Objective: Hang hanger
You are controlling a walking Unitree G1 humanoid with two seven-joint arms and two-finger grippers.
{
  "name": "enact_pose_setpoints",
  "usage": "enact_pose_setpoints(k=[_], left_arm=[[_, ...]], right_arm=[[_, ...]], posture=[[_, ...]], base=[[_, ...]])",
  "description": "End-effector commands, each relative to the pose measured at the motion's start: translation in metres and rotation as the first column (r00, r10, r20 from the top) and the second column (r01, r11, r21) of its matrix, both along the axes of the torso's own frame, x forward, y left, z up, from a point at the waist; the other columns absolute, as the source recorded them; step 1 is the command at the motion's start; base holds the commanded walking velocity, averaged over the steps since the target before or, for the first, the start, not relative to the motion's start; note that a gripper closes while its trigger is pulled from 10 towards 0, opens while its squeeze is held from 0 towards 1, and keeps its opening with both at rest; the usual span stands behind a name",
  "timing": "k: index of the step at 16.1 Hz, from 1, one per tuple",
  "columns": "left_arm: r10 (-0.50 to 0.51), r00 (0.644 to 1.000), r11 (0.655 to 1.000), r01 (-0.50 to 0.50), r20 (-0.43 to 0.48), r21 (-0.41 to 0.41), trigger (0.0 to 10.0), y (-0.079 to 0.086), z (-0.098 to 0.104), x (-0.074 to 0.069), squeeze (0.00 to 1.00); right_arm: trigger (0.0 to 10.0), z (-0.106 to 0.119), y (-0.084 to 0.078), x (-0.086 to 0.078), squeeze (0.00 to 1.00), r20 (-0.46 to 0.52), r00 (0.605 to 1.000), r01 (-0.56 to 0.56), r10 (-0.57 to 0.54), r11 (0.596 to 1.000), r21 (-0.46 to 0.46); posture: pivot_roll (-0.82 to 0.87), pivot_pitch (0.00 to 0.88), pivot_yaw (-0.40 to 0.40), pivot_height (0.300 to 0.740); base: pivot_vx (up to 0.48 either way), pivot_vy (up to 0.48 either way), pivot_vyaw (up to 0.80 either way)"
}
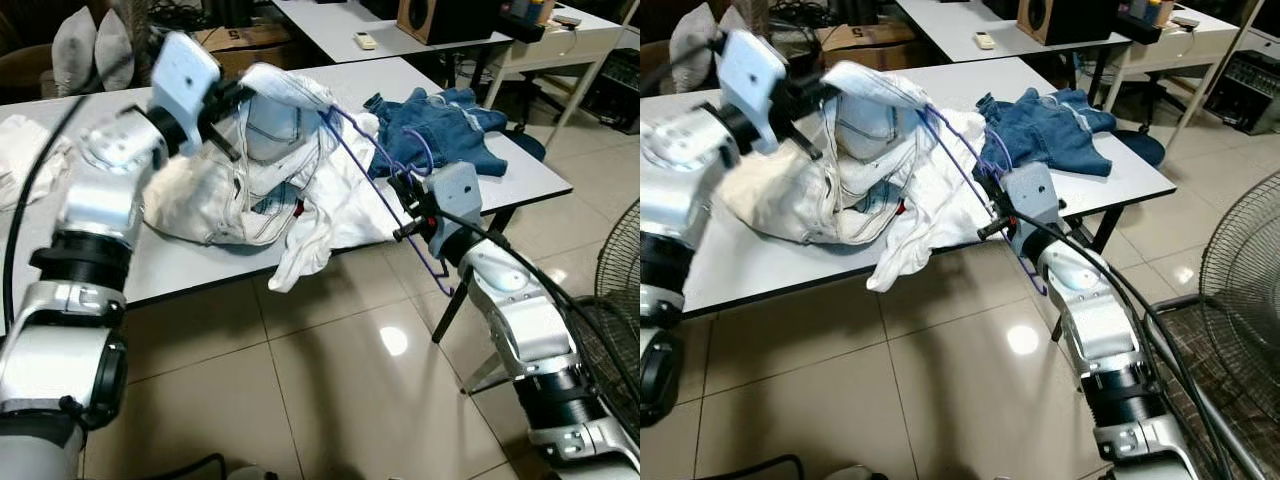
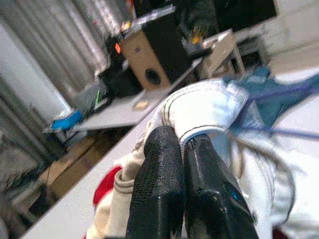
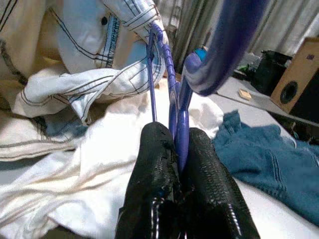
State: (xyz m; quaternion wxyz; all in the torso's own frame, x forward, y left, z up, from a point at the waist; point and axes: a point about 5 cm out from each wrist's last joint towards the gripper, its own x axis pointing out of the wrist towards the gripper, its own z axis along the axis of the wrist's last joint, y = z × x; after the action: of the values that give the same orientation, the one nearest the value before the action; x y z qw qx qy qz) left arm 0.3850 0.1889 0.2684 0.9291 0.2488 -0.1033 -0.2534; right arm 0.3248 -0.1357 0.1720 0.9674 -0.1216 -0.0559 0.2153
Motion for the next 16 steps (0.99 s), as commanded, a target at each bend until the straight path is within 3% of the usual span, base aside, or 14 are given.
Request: enact_pose_setpoints(k=[1, 2, 3, 4, 5, 7, 8, 11, 12, 16], left_arm=[[0.031, 0.996, 0.999, -0.028, -0.085, 0.044, 2.2, 0.002, -0.028, 0.000, 0.00], [0.018, 0.987, 0.999, -0.011, -0.161, 0.045, 10.0, 0.000, -0.049, -0.003, 0.00], [0.009, 0.975, 1.000, -0.006, -0.222, 0.015, 10.0, -0.002, -0.067, -0.007, 0.00], [0.013, 0.967, 1.000, -0.011, -0.253, 0.006, 10.0, -0.004, -0.081, -0.011, 0.45], [0.011, 0.960, 1.000, -0.008, -0.279, 0.011, 10.0, -0.005, -0.089, -0.014, 1.00], [-0.007, 0.952, 0.996, -0.020, -0.305, -0.084, 10.0, -0.012, -0.089, -0.024, 1.00], [-0.013, 0.951, 0.997, -0.012, -0.310, -0.079, 10.0, -0.014, -0.090, -0.027, 1.00], [-0.002, 0.933, 1.000, -0.005, -0.360, -0.016, 10.0, -0.018, -0.103, -0.045, 1.00], [0.046, 0.920, 0.998, -0.023, -0.389, 0.062, 10.0, -0.020, -0.114, -0.053, 1.00], [0.142, 0.923, 0.987, -0.107, -0.358, 0.117, 10.0, -0.021, -0.114, -0.060, 1.00]], right_arm=[[10.0, -0.004, -0.007, -0.003, 0.00, -0.021, 0.999, 0.044, -0.044, 0.998, 0.037], [10.0, -0.013, -0.009, -0.006, 0.00, -0.054, 0.997, 0.060, -0.057, 0.997, 0.052], [10.0, -0.023, -0.012, -0.010, 0.00, -0.091, 0.993, 0.078, -0.073, 0.995, 0.060], [10.0, -0.031, -0.012, -0.014, 0.00, -0.123, 0.989, 0.086, -0.078, 0.995, 0.059], [10.0, -0.034, -0.011, -0.016, 0.00, -0.135, 0.988, 0.082, -0.075, 0.995, 0.052], [10.0, -0.035, -0.002, -0.019, 0.00, -0.146, 0.988, 0.057, -0.048, 0.996, 0.061], [10.0, -0.035, 0.000, -0.019, 0.00, -0.147, 0.988, 0.052, -0.042, 0.997, 0.065], [10.0, -0.022, 0.010, -0.009, 0.00, -0.126, 0.991, 0.051, -0.034, 0.990, 0.135], [10.0, -0.009, 0.014, 0.001, 0.00, -0.128, 0.991, 0.070, -0.039, 0.967, 0.244], [10.0, 0.015, 0.031, 0.015, 0.00, -0.117, 0.991, -0.023, 0.066, 0.941, 0.338]], posture=[[-0.17, 0.000, 0.020, 0.740], [-0.17, 0.000, 0.017, 0.740], [-0.16, 0.000, 0.009, 0.740], [-0.16, 0.000, 0.006, 0.740], [-0.16, 0.000, 0.006, 0.740], [-0.17, 0.000, 0.004, 0.740], [-0.17, 0.000, 0.007, 0.740], [-0.17, 0.000, 0.024, 0.740], [-0.16, 0.000, 0.016, 0.740], [-0.15, 0.000, -0.002, 0.740]], base=[[0.000, 0.000, 0.00], [0.000, 0.000, 0.00], [0.000, 0.000, 0.00], [0.000, 0.000, 0.00], [0.000, 0.000, 0.00], [0.000, 0.000, 0.00], [0.000, 0.000, 0.00], [0.000, 0.000, 0.00], [0.000, 0.000, 0.00], [0.000, 0.000, 0.00]])
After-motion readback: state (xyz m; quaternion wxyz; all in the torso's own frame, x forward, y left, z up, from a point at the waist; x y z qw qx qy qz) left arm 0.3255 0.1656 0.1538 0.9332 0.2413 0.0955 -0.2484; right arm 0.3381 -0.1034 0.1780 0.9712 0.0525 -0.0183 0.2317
